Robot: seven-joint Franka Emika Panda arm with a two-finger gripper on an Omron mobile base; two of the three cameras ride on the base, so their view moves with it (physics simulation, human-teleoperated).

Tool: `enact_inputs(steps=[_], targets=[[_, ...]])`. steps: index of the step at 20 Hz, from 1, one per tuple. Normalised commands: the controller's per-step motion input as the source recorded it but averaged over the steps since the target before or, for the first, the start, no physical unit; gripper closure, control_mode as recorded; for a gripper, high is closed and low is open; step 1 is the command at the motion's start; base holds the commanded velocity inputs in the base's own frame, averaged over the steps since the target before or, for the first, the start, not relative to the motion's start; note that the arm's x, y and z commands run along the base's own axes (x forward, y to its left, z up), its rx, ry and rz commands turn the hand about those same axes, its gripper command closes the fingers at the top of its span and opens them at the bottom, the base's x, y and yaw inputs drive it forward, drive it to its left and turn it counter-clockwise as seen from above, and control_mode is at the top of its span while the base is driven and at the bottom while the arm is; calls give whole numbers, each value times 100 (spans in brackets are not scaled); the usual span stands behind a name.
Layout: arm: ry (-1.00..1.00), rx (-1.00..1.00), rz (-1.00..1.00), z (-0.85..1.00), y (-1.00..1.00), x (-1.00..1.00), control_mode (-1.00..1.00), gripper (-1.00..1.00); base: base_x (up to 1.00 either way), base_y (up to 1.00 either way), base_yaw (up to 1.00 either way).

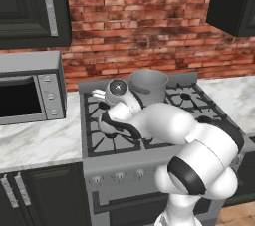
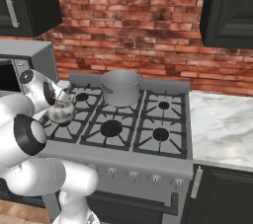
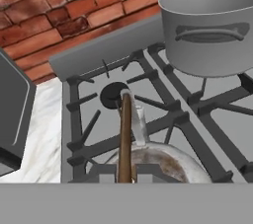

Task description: Pick the kettle from the counter and place it on a stove burner. Then turn the burner on.

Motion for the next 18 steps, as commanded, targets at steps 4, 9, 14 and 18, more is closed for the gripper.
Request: enact_inputs(steps=[4, 9, 14, 18], targets=[[0, 0, -1, -19, 2, -1, -100, -100, 0, 0, 0], [0, 0, -2, -12, 0, -9, -100, -100, 0, 0, 0], [0, 0, -3, 0, 0, -4, -100, -100, 0, 0, 0], [0, 0, -1, 3, 0, 0, -100, -100, 0, 0, 0]])
